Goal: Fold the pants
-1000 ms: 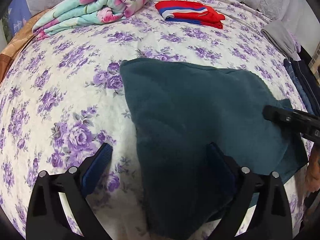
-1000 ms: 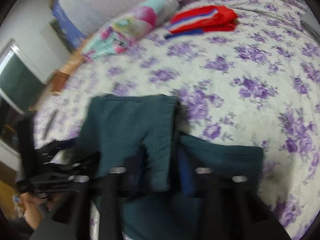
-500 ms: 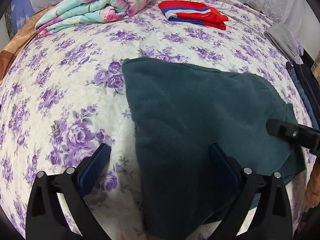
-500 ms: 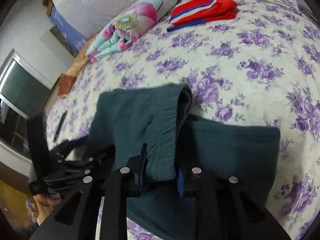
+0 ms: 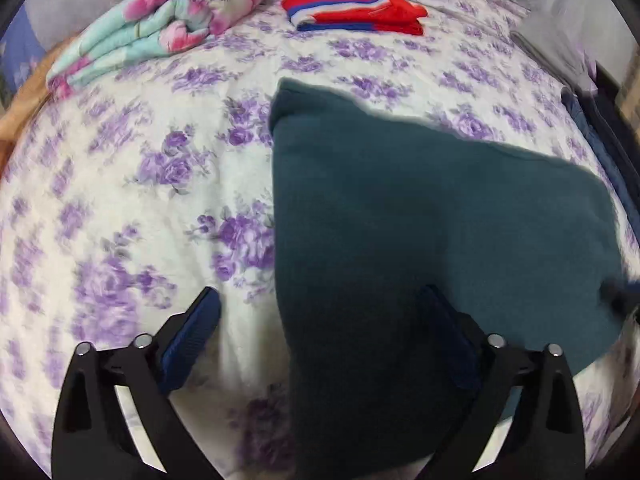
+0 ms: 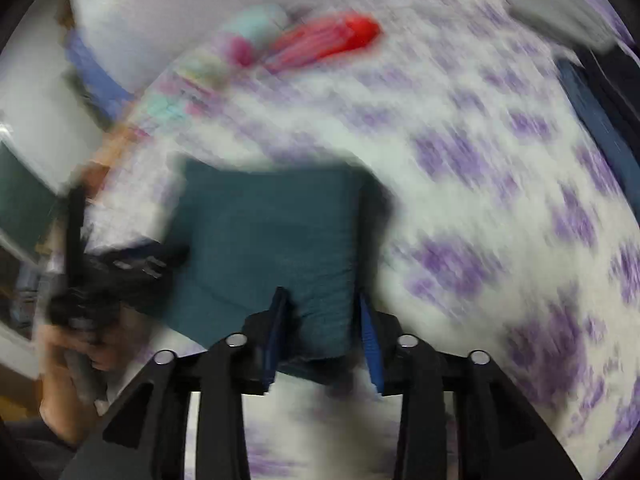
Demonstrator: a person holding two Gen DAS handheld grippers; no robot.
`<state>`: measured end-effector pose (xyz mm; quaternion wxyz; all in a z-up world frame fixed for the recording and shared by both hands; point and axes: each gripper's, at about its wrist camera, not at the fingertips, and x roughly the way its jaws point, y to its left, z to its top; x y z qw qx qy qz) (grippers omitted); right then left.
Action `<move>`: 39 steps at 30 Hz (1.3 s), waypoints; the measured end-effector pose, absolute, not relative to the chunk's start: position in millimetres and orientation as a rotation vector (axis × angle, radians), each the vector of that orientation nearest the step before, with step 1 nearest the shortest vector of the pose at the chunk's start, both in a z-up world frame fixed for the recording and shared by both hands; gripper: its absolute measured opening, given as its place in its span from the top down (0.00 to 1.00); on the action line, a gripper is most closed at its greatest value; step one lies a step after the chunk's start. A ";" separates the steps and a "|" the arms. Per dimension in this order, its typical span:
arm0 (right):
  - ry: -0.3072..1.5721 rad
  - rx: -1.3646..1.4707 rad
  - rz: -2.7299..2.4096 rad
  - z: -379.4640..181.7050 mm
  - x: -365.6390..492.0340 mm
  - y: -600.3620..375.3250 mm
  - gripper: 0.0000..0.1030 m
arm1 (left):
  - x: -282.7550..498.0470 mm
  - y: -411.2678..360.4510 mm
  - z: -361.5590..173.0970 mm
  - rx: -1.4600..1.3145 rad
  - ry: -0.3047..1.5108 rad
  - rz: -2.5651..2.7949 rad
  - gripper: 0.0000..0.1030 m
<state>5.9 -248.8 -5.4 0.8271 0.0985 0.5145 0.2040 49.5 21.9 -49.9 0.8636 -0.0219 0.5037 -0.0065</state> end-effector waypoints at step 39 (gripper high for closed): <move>1.008 0.223 0.583 -14.1 35.7 -245.3 0.81 | 49.0 29.8 -43.0 -0.204 1.173 -0.160 0.32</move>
